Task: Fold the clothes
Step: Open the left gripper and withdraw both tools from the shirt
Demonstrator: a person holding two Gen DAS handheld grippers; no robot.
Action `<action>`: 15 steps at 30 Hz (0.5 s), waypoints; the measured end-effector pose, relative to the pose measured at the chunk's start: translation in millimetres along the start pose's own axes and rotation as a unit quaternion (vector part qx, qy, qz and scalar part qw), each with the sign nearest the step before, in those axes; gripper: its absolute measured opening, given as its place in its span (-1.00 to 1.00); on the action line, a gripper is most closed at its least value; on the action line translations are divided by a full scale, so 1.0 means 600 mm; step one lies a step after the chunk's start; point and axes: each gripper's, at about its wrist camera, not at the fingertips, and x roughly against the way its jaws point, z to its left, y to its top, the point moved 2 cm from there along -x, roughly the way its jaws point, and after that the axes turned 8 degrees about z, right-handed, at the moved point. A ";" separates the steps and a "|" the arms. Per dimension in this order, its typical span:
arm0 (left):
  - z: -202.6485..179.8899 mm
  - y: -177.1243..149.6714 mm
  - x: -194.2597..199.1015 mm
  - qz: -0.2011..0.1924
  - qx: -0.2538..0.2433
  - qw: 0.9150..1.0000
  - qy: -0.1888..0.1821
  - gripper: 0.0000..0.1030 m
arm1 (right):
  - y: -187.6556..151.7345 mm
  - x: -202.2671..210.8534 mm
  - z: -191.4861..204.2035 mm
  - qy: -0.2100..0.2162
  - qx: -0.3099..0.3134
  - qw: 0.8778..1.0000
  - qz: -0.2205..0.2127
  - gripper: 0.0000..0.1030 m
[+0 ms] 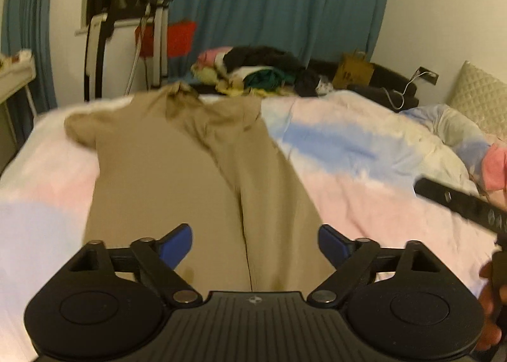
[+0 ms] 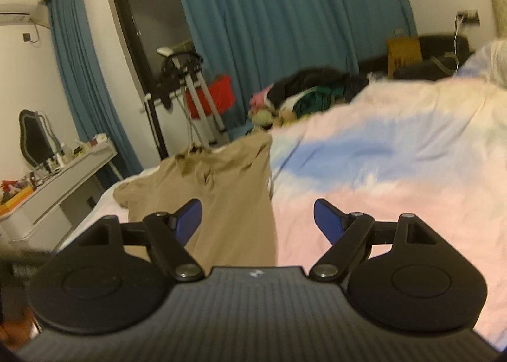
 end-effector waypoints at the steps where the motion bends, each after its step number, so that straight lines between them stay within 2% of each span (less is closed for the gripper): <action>1: 0.010 0.009 0.006 -0.008 0.003 1.000 0.003 0.77 | 0.005 -0.001 0.001 -0.004 0.004 1.000 -0.001 0.55; 4: 0.039 0.037 0.022 -0.031 0.010 0.999 0.013 0.78 | 0.025 -0.011 0.013 -0.010 0.019 1.000 0.002 0.56; 9: 0.087 0.083 0.051 -0.071 0.023 0.997 0.030 0.81 | 0.065 -0.076 0.079 0.020 0.072 0.997 0.028 0.56; 11: 0.115 0.091 0.054 -0.079 0.037 0.995 0.037 0.84 | 0.078 -0.127 0.120 0.024 0.093 0.994 0.044 0.56; 13: 0.152 0.088 0.047 -0.080 0.060 0.994 0.046 0.97 | 0.087 -0.199 0.172 0.035 0.110 0.991 0.065 0.56; 15: 0.189 0.084 0.040 -0.080 0.084 0.992 0.054 0.97 | 0.092 -0.275 0.224 0.049 0.126 0.987 0.085 0.53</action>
